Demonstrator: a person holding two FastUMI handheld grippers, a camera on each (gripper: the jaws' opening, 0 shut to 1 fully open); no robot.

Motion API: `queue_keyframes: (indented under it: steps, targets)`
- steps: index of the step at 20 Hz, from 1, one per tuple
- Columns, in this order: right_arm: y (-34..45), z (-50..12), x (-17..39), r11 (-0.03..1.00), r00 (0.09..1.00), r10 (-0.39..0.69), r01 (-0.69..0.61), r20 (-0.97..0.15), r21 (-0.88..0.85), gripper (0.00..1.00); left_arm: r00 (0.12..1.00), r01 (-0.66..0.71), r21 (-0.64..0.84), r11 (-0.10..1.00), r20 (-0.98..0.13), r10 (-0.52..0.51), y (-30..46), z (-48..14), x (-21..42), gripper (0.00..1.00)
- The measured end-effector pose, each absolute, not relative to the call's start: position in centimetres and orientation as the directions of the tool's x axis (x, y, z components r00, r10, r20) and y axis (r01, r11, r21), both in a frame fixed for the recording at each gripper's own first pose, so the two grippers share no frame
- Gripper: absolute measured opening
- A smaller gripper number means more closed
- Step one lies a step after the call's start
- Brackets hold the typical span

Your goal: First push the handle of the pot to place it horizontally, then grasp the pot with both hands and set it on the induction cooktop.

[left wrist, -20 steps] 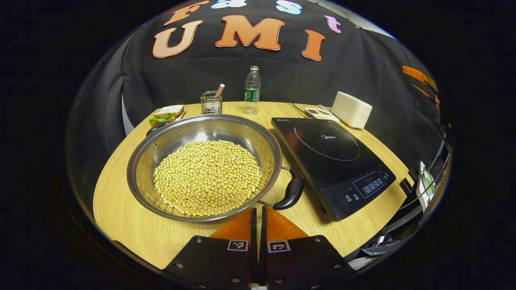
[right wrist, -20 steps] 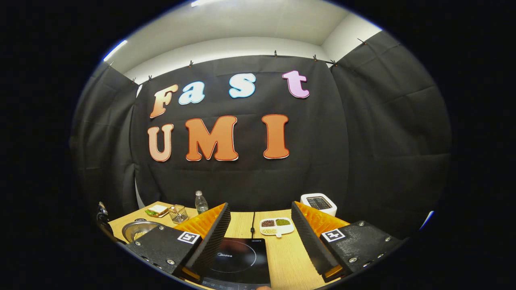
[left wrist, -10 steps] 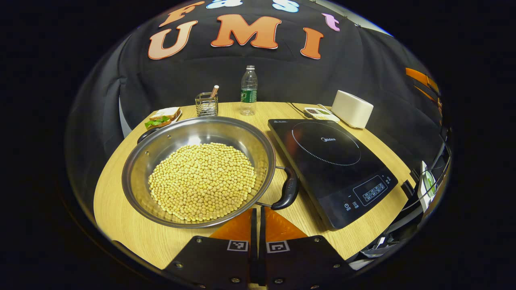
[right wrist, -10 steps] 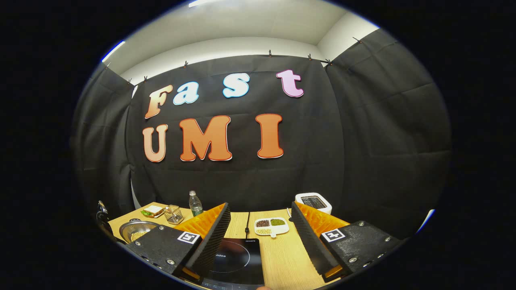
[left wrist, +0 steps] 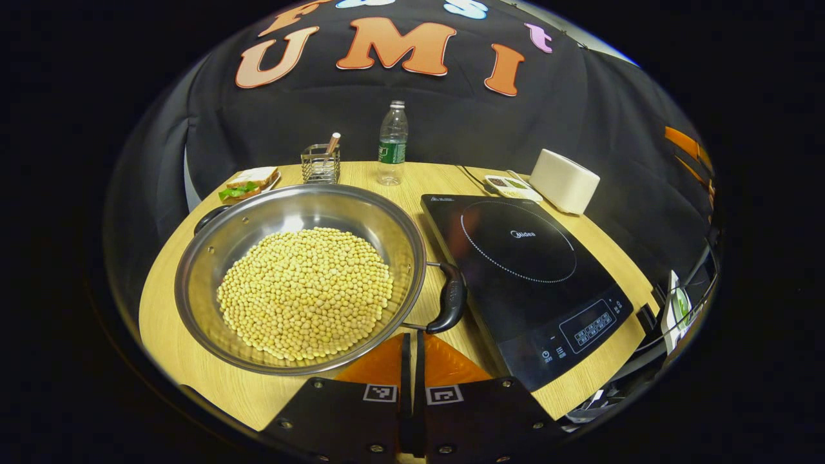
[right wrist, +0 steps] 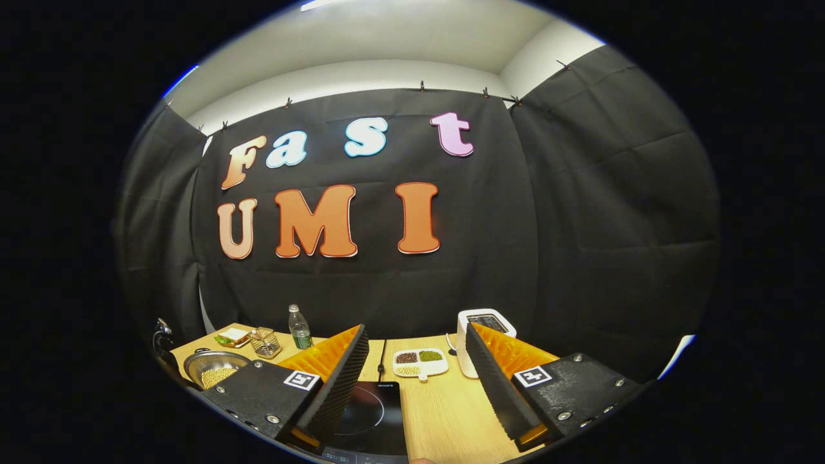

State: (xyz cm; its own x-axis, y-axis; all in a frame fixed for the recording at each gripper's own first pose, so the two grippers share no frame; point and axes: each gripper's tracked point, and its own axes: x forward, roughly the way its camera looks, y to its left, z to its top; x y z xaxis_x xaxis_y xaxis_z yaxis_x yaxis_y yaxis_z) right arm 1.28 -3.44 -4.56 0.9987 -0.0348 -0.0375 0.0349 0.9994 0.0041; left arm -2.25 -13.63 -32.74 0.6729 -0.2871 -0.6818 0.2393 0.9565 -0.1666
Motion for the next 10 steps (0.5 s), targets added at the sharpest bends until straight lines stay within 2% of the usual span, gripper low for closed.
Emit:
queue_keyframes:
  steps: [2, 3, 4, 8, 9, 10]
  targets:
    - [-3.8, -4.9, 1.4, 0.999, 0.998, -0.040, 0.040, -0.045, 0.004, 0.94, 0.677, 0.223, -0.181, 0.958, -0.679, -0.286, -14.0, -32.9, -1.5, 0.02]
    - [-3.9, -5.1, 1.4, 0.999, 0.998, -0.041, 0.042, -0.048, 0.006, 0.99, 0.679, 0.211, -0.190, 0.959, -0.677, -0.284, -14.3, -32.9, -1.4, 0.02]
    - [-4.0, -5.3, 1.5, 0.999, 0.998, -0.042, 0.043, -0.051, 0.009, 0.94, 0.681, 0.196, -0.196, 0.961, -0.678, -0.277, -14.3, -32.9, -1.0, 0.02]
    - [-4.4, -6.2, 1.7, 0.999, 0.997, -0.051, 0.052, -0.063, 0.009, 0.94, 0.687, 0.121, -0.210, 0.970, -0.688, -0.235, -14.6, -33.3, 0.3, 0.02]
    - [-4.5, -6.4, 1.7, 0.999, 0.997, -0.051, 0.051, -0.066, 0.009, 0.99, 0.685, 0.107, -0.211, 0.972, -0.693, -0.226, -14.8, -33.5, 0.5, 0.02]
    - [-4.6, -6.6, 1.9, 0.999, 0.996, -0.050, 0.051, -0.069, 0.008, 0.94, 0.683, 0.099, -0.211, 0.972, -0.696, -0.221, -15.0, -33.5, 0.9, 0.02]
